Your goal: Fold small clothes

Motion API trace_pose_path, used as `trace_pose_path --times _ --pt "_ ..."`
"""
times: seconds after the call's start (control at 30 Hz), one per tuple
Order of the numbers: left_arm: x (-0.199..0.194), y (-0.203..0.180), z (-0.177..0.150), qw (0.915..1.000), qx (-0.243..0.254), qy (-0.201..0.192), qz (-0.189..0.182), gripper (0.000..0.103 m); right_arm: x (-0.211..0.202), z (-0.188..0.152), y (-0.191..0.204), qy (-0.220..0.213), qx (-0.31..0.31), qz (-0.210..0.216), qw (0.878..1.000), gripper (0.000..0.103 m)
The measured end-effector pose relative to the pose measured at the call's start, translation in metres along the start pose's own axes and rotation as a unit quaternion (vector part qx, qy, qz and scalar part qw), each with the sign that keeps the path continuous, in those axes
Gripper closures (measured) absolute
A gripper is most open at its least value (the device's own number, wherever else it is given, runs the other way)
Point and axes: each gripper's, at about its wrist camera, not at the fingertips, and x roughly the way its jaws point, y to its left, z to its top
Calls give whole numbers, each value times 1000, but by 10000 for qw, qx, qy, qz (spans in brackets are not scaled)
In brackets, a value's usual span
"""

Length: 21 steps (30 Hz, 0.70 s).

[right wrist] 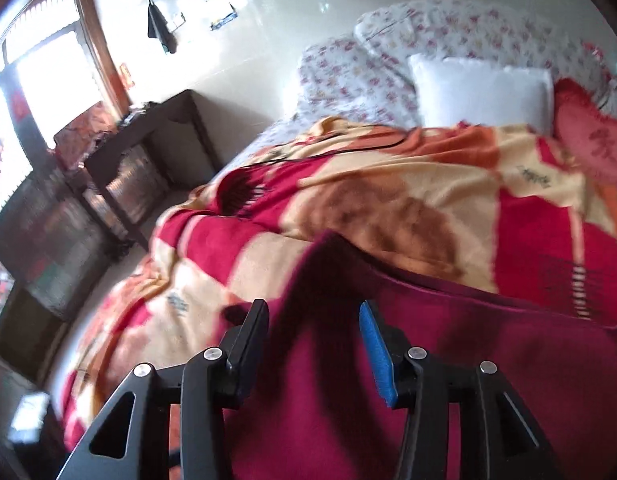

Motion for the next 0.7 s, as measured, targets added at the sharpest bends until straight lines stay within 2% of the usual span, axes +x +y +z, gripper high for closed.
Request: trace_pose_path --times 0.13,0.2,0.33,0.37,0.4,0.43,0.47,0.5,0.53,0.6,0.7 --pt "-4 0 -3 10000 9 6 37 74 10 -10 -27 49 483 -478 9977 58" --pt "-7 1 -3 10000 16 -5 40 74 25 -15 -44 292 870 -594 9940 58" --pt "-18 4 -6 10000 -37 -12 -66 74 34 -11 -33 581 429 -813 9941 58" --pt "-21 7 -5 9999 -103 -40 -130 74 32 -7 -28 665 389 -762 9941 58" --pt "-25 11 -5 9997 -170 -62 -173 74 27 -4 -23 668 424 -539 9954 58" --pt "-27 14 -5 9995 -218 -87 -212 69 22 -1 -17 631 451 -319 9965 58" --pt "-29 17 -5 9992 -275 -130 -264 59 19 -1 -13 612 424 -244 9969 57" --pt "-31 19 -6 9989 -320 -164 -290 54 17 2 -3 579 308 -183 9977 53" --pt "-32 22 -7 9985 -389 -214 -329 47 17 5 4 560 209 -158 9981 40" --pt "-31 23 -9 9978 -468 -237 -414 44 21 8 19 568 87 -150 9982 21" --pt "-22 19 -12 9979 -439 -87 -465 44 36 14 38 690 39 -237 9973 21"
